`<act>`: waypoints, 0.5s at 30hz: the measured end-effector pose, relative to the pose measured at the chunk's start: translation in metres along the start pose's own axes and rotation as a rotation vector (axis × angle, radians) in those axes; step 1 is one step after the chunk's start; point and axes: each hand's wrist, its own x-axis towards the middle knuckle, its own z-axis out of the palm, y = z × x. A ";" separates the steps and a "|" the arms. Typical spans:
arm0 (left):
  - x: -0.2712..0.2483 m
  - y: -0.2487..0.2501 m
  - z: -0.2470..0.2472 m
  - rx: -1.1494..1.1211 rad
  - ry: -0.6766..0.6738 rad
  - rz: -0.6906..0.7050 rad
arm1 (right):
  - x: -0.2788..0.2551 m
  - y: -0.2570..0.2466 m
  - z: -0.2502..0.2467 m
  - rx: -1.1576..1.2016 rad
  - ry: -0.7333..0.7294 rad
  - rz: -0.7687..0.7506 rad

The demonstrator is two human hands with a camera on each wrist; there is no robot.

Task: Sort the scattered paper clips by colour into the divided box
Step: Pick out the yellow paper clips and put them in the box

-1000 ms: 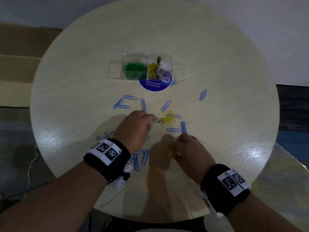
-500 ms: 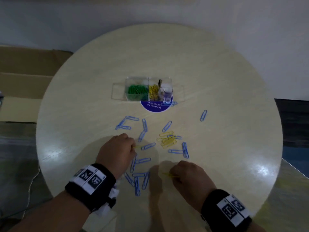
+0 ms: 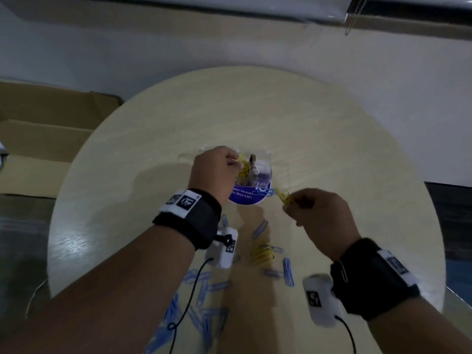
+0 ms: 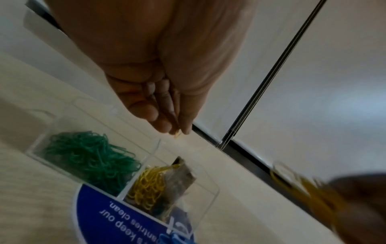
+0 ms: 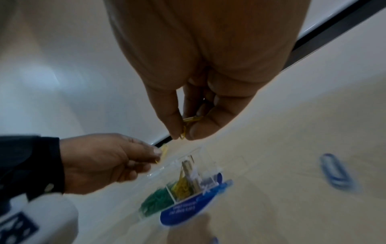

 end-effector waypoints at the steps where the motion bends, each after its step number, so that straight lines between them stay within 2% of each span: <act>1: 0.002 -0.001 0.004 0.039 -0.004 -0.002 | 0.011 -0.006 0.003 0.024 0.003 0.007; 3: -0.001 -0.004 0.006 0.107 0.026 0.018 | 0.032 -0.018 0.011 0.065 0.014 0.006; 7: -0.019 -0.018 -0.007 0.036 0.144 0.044 | 0.067 -0.044 0.030 0.071 0.007 0.019; 12: -0.048 -0.033 -0.024 -0.017 0.151 0.032 | 0.086 -0.059 0.045 0.057 -0.103 0.034; 15: -0.064 -0.045 -0.027 -0.017 0.134 0.049 | 0.073 -0.044 0.036 0.189 -0.004 0.048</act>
